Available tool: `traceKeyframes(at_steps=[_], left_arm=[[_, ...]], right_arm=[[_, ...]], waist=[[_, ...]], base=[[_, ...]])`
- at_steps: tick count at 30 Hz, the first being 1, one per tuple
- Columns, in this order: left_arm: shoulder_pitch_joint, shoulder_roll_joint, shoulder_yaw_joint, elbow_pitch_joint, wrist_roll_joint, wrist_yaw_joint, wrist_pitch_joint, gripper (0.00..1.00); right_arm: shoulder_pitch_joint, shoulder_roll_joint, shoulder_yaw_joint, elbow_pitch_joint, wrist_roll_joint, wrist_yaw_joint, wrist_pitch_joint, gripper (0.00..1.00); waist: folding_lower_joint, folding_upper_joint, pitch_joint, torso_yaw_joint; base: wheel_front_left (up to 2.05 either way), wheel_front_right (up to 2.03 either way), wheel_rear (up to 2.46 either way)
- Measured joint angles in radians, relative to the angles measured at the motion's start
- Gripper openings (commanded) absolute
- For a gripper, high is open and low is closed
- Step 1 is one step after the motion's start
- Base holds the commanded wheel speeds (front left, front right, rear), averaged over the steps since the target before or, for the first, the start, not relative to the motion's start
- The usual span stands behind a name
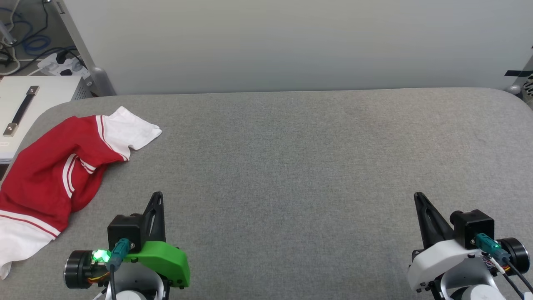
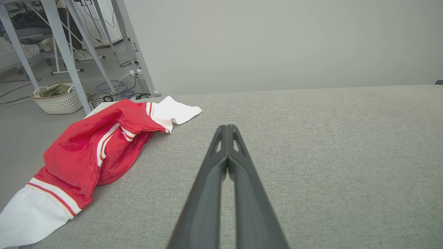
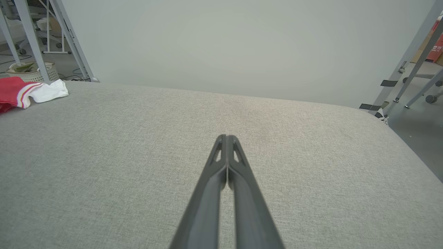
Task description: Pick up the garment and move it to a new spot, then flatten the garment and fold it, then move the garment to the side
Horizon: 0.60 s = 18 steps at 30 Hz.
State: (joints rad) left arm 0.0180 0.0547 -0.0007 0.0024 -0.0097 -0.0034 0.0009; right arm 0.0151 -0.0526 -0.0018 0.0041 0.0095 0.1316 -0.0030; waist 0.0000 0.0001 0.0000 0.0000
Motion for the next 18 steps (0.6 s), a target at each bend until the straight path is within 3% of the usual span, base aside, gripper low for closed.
traceKeyframes(at_steps=[18], left_arm=[[0.0,0.0,0.0,0.0,0.0,0.0,0.0,0.0]], right_arm=[[0.0,0.0,0.0,0.0,0.0,0.0,0.0,0.0]], waist=[[0.0,0.0,0.0,0.0]], base=[[0.0,0.0,0.0]])
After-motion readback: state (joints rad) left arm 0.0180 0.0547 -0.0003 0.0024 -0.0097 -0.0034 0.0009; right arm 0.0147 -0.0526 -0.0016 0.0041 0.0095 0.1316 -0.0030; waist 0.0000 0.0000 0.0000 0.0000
